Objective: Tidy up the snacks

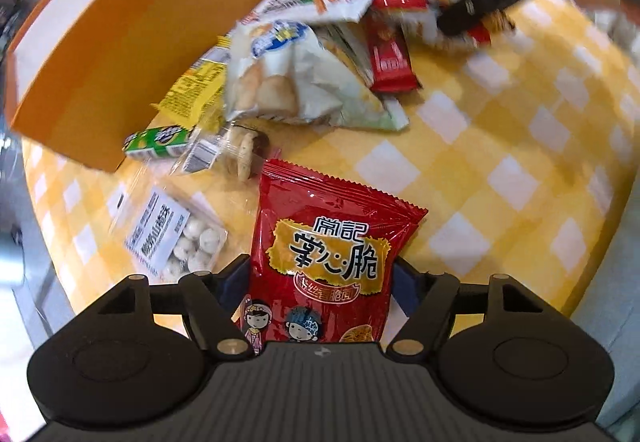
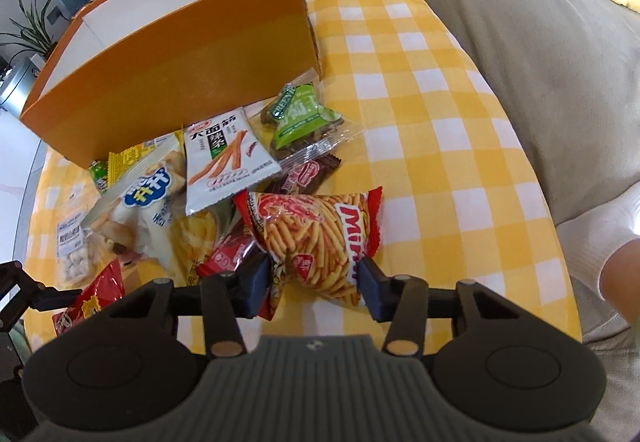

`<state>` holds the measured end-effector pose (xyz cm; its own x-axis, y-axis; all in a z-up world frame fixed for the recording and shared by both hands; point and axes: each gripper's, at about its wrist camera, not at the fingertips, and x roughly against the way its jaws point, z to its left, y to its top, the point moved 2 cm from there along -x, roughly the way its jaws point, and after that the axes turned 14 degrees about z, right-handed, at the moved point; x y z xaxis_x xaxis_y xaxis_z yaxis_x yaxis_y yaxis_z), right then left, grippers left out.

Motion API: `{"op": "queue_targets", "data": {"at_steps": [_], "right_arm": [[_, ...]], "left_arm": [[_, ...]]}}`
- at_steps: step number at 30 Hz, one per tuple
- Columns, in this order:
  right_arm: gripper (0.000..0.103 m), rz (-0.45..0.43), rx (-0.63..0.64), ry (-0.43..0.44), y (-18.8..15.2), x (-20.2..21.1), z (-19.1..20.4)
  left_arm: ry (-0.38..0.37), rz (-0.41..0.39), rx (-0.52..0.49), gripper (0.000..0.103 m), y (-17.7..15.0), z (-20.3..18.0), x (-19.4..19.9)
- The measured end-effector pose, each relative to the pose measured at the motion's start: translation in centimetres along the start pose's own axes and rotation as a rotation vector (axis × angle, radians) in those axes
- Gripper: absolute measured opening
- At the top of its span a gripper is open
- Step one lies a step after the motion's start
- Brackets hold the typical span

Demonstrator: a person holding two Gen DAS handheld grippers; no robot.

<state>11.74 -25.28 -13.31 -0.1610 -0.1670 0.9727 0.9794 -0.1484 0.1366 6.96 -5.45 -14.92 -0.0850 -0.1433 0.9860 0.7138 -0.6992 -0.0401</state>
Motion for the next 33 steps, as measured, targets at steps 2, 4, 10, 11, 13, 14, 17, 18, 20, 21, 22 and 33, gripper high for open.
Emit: {"op": "queue_targets", "data": {"at_steps": [2, 4, 10, 11, 13, 14, 17, 18, 20, 21, 22, 33], "right_arm": [[0.045, 0.004, 0.011, 0.005, -0.4, 0.3, 0.2], [0.045, 0.002, 0.026, 0.014, -0.7, 0.6, 0.5], [0.044, -0.048, 0.091, 0.021, -1.7, 2.8, 1.7], [0.044, -0.057, 0.104, 0.012, -1.9, 3.1, 1.9], [0.044, -0.075, 0.127, 0.000, -2.2, 3.6, 2.2], [0.044, -0.083, 0.136, -0.003, -2.3, 3.9, 2.4], [0.044, -0.117, 0.170, -0.012, -2.6, 5.0, 3.1], [0.044, -0.126, 0.178, -0.010, -2.6, 5.5, 3.4], [0.044, -0.138, 0.188, 0.012, -2.5, 6.7, 3.9], [0.044, -0.147, 0.195, 0.025, -2.5, 7.4, 4.2], [0.044, -0.158, 0.204, 0.032, -2.4, 8.1, 4.6], [0.044, -0.277, 0.374, 0.012, 1.5, 14.5, 8.3]], "left_arm": [[-0.018, -0.038, 0.044, 0.083, -0.6, 0.2, 1.0], [-0.026, -0.072, 0.103, 0.082, -0.9, 0.3, 2.3], [-0.062, -0.167, 0.278, 0.083, -2.2, 1.0, 5.2], [-0.072, -0.183, 0.310, 0.082, -2.5, 1.1, 5.7], [-0.092, -0.210, 0.364, 0.083, -3.0, 1.4, 6.3], [-0.099, -0.219, 0.388, 0.082, -2.9, 1.7, 6.6], [-0.086, -0.244, 0.416, 0.083, -3.1, 2.0, 7.9], [-0.076, -0.249, 0.419, 0.083, -3.2, 2.2, 8.3], [-0.060, -0.264, 0.427, 0.083, -3.0, 2.8, 9.1], [-0.056, -0.274, 0.434, 0.083, -2.9, 3.2, 9.5], [-0.055, -0.285, 0.442, 0.083, -2.8, 3.7, 9.9], [-0.010, -0.385, 0.509, 0.083, -0.6, 8.9, 14.1]]}}
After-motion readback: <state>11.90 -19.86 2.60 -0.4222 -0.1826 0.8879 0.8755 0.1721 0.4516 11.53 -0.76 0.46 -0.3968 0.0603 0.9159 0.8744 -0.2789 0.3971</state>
